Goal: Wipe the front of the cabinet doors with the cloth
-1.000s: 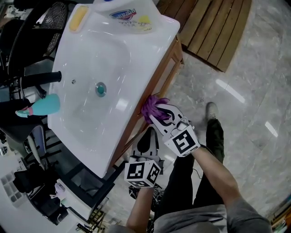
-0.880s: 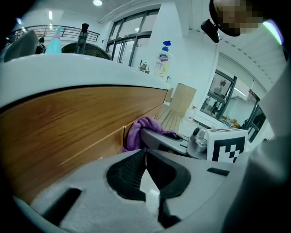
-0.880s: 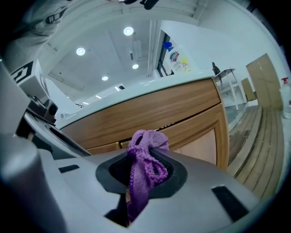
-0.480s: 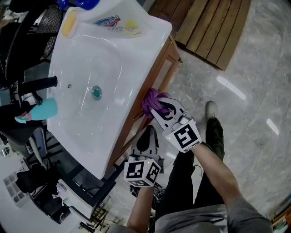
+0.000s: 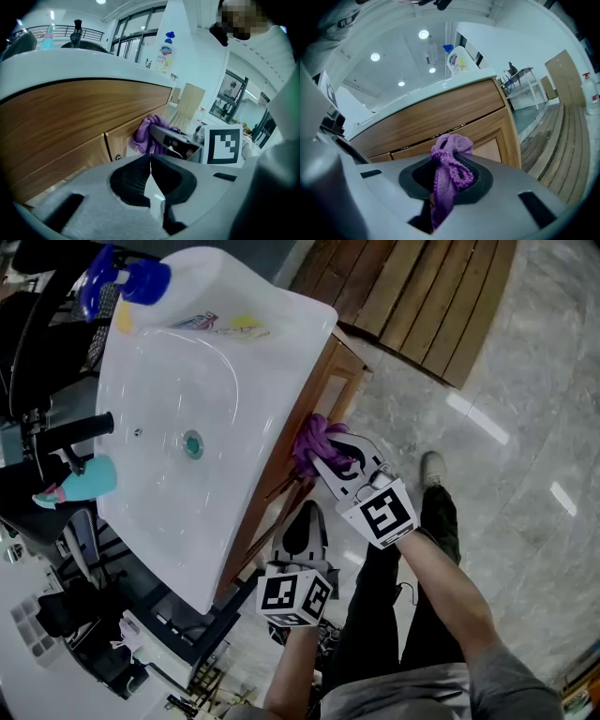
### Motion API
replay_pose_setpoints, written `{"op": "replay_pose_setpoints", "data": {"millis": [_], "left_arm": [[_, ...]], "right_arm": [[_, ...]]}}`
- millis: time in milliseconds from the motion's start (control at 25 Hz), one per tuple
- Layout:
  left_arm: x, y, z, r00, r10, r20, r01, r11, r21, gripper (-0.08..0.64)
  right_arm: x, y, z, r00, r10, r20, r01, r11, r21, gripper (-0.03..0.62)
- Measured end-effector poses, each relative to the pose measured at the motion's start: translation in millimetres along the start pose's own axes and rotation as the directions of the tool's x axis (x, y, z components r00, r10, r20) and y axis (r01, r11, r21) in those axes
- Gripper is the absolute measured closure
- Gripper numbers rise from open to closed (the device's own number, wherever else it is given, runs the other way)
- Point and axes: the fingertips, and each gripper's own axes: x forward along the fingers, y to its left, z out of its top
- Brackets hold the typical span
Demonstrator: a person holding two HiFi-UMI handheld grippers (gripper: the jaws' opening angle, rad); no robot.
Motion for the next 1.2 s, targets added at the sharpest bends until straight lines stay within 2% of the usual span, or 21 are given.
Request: {"op": "replay_pose_setpoints", "data": {"millis": [520,1200], "left_arm": [[25,-19,8,1.0,0.008,-0.029,-0.009,1.0,-0.014,0.549],[49,-41,20,0.999,0.012,-0.04,-0.014,0.999,-0.033,0.549]], "right_arm": [[2,-57,20,0.999,-0.034,0.001,0.034,0.999,0.006,0.528],[-1,-101,37,0.998,-0.055,-0.01,0.056,0.998,0.01,0.528]]}}
